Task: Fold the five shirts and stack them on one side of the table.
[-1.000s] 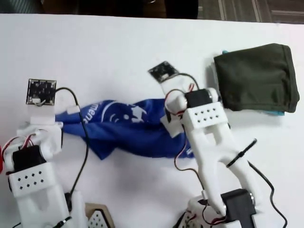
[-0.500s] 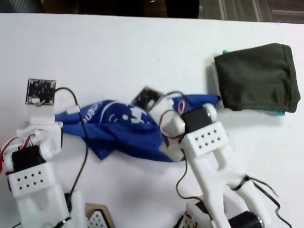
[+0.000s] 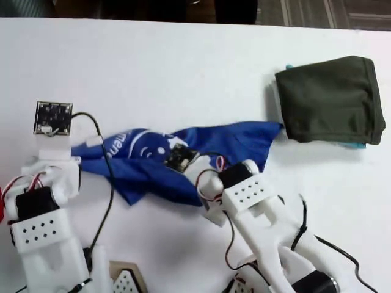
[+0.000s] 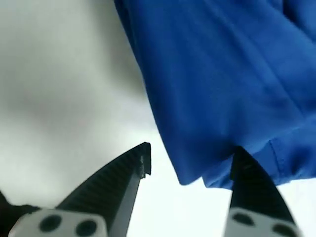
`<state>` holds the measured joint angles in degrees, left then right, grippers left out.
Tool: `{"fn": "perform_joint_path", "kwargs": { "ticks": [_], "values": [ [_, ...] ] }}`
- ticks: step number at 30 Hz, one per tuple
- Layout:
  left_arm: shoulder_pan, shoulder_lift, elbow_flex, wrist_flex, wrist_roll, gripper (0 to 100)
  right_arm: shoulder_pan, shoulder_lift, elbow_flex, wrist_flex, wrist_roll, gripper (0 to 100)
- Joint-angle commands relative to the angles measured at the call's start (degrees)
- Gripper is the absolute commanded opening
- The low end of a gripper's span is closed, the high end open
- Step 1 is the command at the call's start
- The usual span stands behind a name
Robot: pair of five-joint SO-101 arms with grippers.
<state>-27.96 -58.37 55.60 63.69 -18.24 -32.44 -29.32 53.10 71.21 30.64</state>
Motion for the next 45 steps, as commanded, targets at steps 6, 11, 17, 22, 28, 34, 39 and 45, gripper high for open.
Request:
{"fn": "perform_joint_path", "kwargs": {
  "ticks": [6,11,17,22,28,34,39,45],
  "values": [
    [0.79,-0.62,-0.13,-1.23,-0.44,3,8.84,7.25,-0.97,-7.96,0.62,25.9],
    [0.79,-0.62,-0.13,-1.23,-0.44,3,10.95,9.10,-8.88,-5.05,0.26,10.4],
    [0.79,-0.62,-0.13,-1.23,-0.44,3,10.95,9.10,-17.76,0.48,0.09,1.6],
    [0.79,-0.62,-0.13,-1.23,-0.35,3,10.77,9.19,-20.66,3.03,0.09,2.0],
    [0.79,-0.62,-0.13,-1.23,-0.35,3,10.77,9.71,-20.57,3.03,0.09,6.6],
    [0.79,-0.62,-0.13,-1.23,-0.35,3,10.68,9.71,-20.57,2.68,0.09,17.1],
    [0.79,-0.62,-0.13,-1.23,0.00,3,10.68,9.80,-20.48,2.68,0.09,17.0],
    [0.88,-0.62,-0.13,-1.23,1.05,3,9.80,9.80,-17.76,-0.75,0.09,17.0]
  ]
}}
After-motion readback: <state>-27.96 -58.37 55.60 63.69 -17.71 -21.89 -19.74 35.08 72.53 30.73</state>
